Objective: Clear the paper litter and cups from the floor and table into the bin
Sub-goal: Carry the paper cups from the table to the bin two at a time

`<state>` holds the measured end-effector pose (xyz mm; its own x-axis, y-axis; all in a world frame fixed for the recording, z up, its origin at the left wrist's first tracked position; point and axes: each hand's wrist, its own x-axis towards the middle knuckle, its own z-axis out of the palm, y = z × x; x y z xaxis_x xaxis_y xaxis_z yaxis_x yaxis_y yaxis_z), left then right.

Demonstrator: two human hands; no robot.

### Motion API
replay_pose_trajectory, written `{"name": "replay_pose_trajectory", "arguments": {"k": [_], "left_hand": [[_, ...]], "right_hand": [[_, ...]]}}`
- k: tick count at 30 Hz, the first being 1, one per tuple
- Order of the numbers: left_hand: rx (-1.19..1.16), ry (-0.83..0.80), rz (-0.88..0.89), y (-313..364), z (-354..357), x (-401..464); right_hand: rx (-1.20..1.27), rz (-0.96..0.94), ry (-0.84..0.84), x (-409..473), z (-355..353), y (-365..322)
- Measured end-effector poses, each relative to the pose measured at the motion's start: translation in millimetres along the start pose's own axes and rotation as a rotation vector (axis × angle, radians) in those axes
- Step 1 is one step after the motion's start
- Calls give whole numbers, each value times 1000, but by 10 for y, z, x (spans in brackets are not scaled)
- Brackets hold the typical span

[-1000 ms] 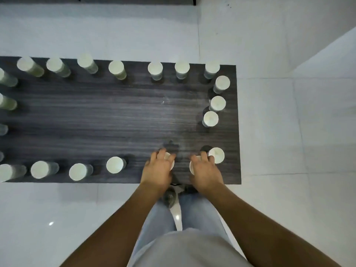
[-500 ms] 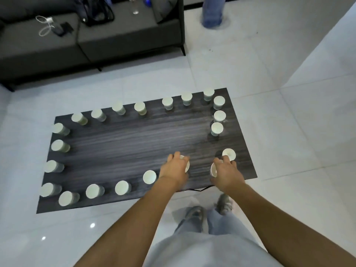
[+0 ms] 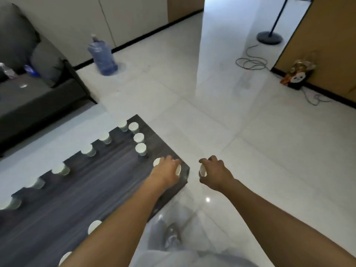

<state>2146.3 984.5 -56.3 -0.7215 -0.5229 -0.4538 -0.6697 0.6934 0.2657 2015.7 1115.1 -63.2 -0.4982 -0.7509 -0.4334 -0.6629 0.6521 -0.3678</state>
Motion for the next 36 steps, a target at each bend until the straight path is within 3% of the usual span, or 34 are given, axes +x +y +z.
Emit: {"name": "replay_pose_trajectory", "arguments": {"k": [13, 23, 36], "left_hand": [[206, -134, 619, 4157, 1040, 271], [467, -285, 1028, 6642, 1804, 346], [543, -350, 1242, 9548, 2253, 1323]], "right_hand": [[218, 523, 256, -2005, -820, 3639], [425, 893, 358, -3178, -1001, 5514], [579, 1135, 446, -3361, -1905, 7890]]}}
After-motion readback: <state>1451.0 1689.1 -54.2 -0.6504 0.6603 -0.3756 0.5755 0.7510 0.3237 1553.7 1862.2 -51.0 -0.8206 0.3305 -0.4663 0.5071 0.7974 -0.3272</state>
